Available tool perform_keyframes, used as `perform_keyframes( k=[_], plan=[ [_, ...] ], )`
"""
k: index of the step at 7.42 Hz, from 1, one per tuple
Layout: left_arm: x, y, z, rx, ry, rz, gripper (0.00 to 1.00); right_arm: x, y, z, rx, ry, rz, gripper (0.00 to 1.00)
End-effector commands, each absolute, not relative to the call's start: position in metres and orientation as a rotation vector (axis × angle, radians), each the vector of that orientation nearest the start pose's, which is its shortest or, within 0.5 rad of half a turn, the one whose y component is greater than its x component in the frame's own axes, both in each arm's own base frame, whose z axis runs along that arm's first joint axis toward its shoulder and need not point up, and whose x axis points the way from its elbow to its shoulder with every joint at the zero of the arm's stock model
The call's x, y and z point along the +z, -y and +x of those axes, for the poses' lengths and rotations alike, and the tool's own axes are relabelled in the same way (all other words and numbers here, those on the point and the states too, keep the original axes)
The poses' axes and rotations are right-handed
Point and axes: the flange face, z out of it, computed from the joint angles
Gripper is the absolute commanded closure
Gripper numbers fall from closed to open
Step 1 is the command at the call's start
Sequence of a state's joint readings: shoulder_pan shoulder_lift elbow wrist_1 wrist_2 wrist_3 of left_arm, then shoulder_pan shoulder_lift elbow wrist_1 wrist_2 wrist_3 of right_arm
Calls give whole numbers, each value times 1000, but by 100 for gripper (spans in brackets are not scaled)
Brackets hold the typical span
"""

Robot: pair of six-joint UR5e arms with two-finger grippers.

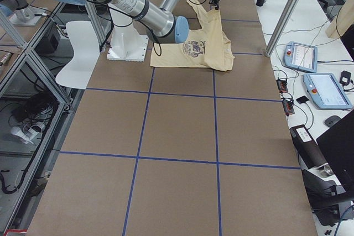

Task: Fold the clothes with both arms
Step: 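Lift the held sleeve and fold it across the shirt front with right gripper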

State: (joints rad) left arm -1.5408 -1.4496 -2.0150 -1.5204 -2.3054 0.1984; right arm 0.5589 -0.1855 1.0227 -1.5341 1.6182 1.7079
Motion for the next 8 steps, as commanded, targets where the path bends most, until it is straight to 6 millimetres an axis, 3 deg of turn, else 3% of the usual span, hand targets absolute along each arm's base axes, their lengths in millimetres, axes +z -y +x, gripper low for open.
perform_keyframes(
  k=[1, 2, 3, 4, 5, 7, 8],
  plan=[
    [504, 438, -53, 319, -707, 322, 0, -88, 539, -657, 671, 881, 171, 4],
    [502, 439, -53, 321, -706, 330, 0, -109, 541, -648, 685, 907, 169, 3],
    [490, 444, -53, 335, -702, 362, 0, -111, 551, -637, 692, 912, 149, 2],
    [472, 466, -47, 371, -697, 432, 0, -96, 575, -617, 677, 904, 66, 1],
    [464, 474, -35, 400, -780, 438, 0, -73, 590, -588, 649, 891, 12, 1],
    [459, 474, -26, 445, -819, 490, 0, -3, 564, -531, 530, 807, 43, 1],
    [467, 463, -4, 514, -824, 538, 0, 38, 551, -490, 484, 821, 58, 1]
  ],
)
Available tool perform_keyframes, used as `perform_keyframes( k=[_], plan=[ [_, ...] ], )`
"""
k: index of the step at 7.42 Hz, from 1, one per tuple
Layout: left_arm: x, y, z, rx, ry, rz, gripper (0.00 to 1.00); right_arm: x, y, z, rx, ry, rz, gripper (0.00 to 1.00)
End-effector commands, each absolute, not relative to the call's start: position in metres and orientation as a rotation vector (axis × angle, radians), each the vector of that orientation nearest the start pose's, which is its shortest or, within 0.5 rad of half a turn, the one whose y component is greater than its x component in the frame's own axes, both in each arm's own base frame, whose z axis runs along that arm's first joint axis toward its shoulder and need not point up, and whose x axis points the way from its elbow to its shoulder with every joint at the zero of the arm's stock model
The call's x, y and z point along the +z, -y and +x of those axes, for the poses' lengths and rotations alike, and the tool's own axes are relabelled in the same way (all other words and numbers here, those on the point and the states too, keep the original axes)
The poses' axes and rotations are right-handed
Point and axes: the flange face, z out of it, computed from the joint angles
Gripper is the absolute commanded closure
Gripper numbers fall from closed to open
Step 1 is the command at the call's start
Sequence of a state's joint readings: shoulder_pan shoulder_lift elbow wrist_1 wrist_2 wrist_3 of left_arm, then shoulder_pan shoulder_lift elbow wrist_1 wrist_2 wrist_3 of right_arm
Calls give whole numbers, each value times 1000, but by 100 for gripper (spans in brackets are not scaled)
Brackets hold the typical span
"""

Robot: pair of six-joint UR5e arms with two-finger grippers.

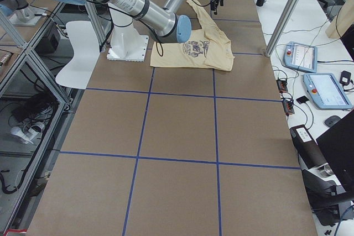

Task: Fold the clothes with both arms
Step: 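Lift the held sleeve and fold it across the shirt front with right gripper, then open and withdraw the right gripper while the left gripper moves to the other cuff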

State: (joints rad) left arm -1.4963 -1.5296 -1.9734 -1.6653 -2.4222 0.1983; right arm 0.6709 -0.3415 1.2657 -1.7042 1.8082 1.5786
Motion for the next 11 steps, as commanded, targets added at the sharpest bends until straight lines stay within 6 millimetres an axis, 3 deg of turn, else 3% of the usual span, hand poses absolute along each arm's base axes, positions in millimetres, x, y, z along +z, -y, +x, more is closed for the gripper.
perform_keyframes(
  k=[1, 3, 5, 7, 8, 9, 10, 11],
  plan=[
    [478, 454, 17, 546, -842, 526, 0, 93, 537, -444, 420, 833, 69, 1],
    [485, 443, 61, 540, -893, 461, 0, 186, 519, -350, 275, 811, 117, 0],
    [518, 434, 88, 518, -791, 454, 0, 266, 510, -271, 138, 769, 124, 0],
    [551, 431, 131, 485, -763, 436, 0, 336, 515, -191, 45, 770, 109, 0],
    [580, 428, 145, 487, -784, 455, 0, 387, 502, -151, 7, 793, 129, 0],
    [597, 424, 153, 466, -813, 468, 0, 434, 485, -116, -12, 802, 142, 0],
    [612, 409, 161, 471, -820, 441, 0, 467, 467, -87, -17, 801, 133, 0],
    [622, 398, 165, 480, -784, 459, 0, 486, 454, -67, -34, 809, 130, 0]
  ],
)
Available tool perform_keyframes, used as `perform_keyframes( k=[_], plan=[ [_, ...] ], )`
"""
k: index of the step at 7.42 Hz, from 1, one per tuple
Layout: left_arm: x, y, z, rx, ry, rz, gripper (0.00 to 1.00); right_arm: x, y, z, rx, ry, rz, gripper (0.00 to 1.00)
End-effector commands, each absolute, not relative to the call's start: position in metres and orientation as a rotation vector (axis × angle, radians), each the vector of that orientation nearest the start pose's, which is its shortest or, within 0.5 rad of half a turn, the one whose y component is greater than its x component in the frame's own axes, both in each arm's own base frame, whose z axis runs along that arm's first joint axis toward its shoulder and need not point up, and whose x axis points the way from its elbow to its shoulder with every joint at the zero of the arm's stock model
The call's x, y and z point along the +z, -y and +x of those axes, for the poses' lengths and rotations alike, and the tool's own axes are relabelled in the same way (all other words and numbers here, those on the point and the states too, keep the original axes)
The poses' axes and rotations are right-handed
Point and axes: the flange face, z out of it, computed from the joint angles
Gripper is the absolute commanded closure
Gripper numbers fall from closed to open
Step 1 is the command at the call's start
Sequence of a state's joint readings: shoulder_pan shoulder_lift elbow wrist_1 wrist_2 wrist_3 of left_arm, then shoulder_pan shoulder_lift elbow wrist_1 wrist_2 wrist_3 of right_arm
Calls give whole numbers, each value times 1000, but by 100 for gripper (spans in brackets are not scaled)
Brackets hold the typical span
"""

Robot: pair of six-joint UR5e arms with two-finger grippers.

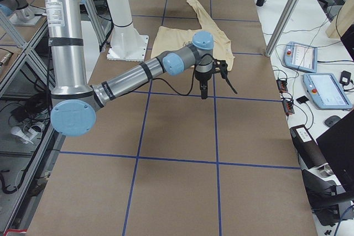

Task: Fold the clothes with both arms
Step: 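Open and withdraw the right gripper while the left gripper moves to the other cuff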

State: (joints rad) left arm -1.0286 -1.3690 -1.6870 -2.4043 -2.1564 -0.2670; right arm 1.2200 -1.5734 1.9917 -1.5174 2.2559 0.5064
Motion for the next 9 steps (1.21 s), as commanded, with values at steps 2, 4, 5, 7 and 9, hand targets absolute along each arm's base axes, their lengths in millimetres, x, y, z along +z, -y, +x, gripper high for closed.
perform_keyframes(
  k=[2, 4, 5, 7, 9],
  plan=[
    [633, 388, 182, 515, -775, 433, 0, 489, 454, -66, -32, 814, 125, 0],
    [645, 382, 192, 540, -777, 408, 1, 489, 454, -66, -32, 815, 124, 0],
    [645, 380, 196, 551, -779, 405, 12, 489, 454, -66, -31, 815, 124, 0],
    [648, 379, 197, 553, -778, 398, 33, 489, 454, -66, -29, 815, 123, 0],
    [648, 381, 199, 555, -776, 397, 33, 489, 454, -66, -29, 815, 122, 0]
  ],
)
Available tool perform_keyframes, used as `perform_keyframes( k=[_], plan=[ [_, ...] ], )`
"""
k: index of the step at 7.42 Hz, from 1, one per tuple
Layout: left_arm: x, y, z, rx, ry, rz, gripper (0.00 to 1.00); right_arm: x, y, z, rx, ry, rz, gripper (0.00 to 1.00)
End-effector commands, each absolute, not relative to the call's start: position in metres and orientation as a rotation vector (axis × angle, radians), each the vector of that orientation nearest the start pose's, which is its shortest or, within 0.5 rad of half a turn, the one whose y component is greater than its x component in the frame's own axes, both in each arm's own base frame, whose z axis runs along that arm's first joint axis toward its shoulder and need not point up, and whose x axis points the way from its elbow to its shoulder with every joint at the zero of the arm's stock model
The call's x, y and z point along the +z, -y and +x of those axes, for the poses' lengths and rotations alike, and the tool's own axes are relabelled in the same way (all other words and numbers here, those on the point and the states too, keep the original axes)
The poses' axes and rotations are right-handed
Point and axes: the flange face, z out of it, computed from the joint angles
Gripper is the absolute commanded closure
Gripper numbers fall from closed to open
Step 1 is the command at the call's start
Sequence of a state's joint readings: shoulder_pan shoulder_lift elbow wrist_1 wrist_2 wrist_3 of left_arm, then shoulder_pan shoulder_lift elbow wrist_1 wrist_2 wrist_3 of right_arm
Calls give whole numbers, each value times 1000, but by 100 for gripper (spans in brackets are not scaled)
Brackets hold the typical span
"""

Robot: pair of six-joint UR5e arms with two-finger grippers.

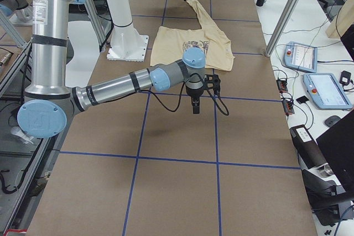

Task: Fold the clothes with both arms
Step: 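Grasp the other sleeve cuff with the left gripper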

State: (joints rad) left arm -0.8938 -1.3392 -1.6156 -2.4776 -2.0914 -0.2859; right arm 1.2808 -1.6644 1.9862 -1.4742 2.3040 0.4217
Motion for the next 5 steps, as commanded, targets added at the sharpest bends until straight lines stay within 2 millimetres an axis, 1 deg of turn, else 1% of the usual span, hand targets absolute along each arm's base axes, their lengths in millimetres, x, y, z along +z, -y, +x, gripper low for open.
perform_keyframes(
  k=[1, 2, 3, 4, 5],
  plan=[
    [648, 381, 199, 555, -776, 397, 33, 489, 454, -66, -28, 816, 122, 0],
    [648, 382, 200, 554, -774, 398, 33, 489, 454, -66, -28, 816, 122, 0],
    [649, 383, 200, 554, -774, 398, 37, 489, 454, -66, -28, 816, 122, 0],
    [649, 383, 200, 552, -770, 399, 46, 488, 454, -66, -28, 817, 122, 0],
    [649, 385, 200, 548, -759, 409, 52, 488, 454, -66, -28, 817, 122, 0]
  ],
)
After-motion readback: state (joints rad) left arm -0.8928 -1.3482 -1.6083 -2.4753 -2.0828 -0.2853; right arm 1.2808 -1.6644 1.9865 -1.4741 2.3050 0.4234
